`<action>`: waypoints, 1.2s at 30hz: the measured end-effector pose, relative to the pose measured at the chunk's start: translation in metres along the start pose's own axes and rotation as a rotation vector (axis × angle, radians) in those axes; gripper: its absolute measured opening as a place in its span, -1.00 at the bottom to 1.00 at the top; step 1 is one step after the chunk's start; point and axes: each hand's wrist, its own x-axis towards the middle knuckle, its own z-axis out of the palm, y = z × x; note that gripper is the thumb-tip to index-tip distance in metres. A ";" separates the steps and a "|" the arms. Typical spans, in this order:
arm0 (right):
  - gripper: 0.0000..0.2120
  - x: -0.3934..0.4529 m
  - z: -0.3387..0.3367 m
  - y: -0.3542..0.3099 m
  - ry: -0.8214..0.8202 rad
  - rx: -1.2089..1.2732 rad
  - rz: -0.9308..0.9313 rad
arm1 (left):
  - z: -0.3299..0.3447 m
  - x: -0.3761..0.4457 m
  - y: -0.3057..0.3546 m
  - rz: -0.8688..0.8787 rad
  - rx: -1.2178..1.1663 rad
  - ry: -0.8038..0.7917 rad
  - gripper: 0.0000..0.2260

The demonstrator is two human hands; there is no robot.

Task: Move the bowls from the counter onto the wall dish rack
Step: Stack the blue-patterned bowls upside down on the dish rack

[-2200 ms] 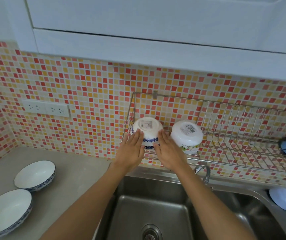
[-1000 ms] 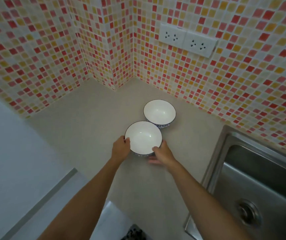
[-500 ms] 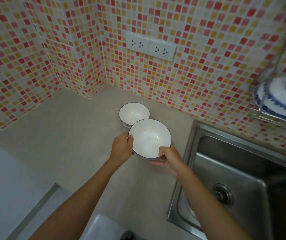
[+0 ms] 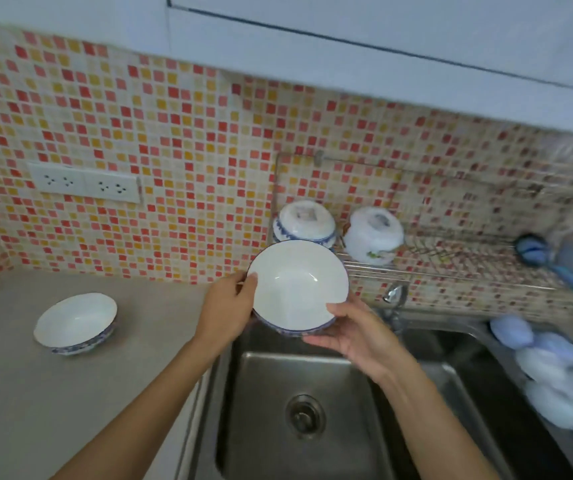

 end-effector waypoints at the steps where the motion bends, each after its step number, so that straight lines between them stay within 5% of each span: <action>1: -0.43 -0.006 -0.013 -0.013 0.011 -0.007 -0.038 | 0.016 0.003 0.012 0.054 -0.003 -0.015 -0.71; 9: -0.34 -0.029 -0.092 -0.100 0.167 -0.044 -0.316 | 0.136 0.026 0.079 0.394 0.013 -0.080 -0.63; 17: -0.14 -0.012 -0.122 -0.160 0.337 -0.256 -0.450 | 0.182 0.053 0.018 0.459 0.895 -0.100 -0.46; 25: -0.13 0.021 -0.132 -0.174 0.461 -0.478 -0.631 | 0.178 0.060 0.011 0.473 0.974 -0.203 -0.38; 36: -0.09 0.065 -0.135 -0.146 0.628 -1.203 -0.881 | 0.175 0.063 0.016 0.476 0.995 -0.232 -0.36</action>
